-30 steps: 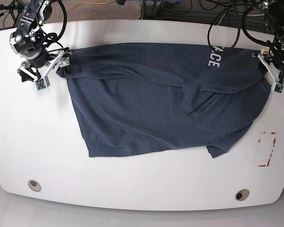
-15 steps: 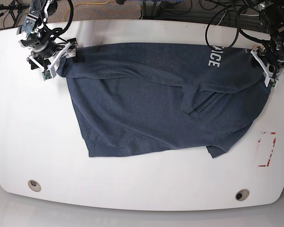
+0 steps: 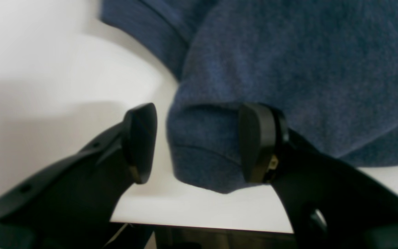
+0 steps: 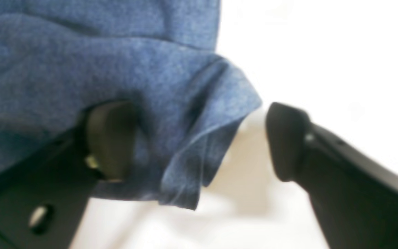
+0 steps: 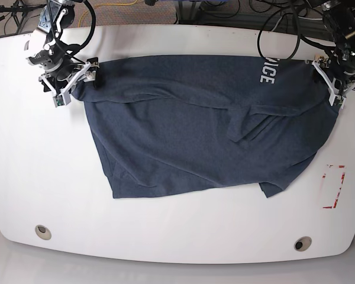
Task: Fold the T-shirt properly
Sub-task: 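Grasp the folded edge corners with both grippers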
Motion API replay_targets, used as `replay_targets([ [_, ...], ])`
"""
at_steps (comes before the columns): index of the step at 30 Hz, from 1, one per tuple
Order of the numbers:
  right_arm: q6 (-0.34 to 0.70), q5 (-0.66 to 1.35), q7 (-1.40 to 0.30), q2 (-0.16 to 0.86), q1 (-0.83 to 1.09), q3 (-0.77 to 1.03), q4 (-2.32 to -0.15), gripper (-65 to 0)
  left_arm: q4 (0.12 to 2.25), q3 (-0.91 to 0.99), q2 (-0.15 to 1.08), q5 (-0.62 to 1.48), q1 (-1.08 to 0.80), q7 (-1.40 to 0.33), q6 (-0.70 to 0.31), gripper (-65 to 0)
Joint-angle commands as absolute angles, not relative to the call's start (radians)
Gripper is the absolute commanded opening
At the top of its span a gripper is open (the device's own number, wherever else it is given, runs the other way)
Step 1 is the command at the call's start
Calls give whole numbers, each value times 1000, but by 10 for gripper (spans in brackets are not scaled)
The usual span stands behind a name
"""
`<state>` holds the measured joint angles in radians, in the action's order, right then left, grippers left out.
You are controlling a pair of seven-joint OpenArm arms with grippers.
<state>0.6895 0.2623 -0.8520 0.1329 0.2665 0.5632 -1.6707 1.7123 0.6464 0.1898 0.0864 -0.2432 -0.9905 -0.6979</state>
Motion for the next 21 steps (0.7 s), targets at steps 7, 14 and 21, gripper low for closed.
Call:
replay_targets([
  [7,698,252,-891,139,269,562,-1667,-560,1632,648,216,85,-239,-972,-698,-479],
  [14,698,252,-892,143,295,568,-1670,-648,1639,595,220,85,-245,-977,-698,-592],
  [21,698,255,-892,180,371,570,-1682,-648,1732,588,222,85,-317,-978,-698,-589],
])
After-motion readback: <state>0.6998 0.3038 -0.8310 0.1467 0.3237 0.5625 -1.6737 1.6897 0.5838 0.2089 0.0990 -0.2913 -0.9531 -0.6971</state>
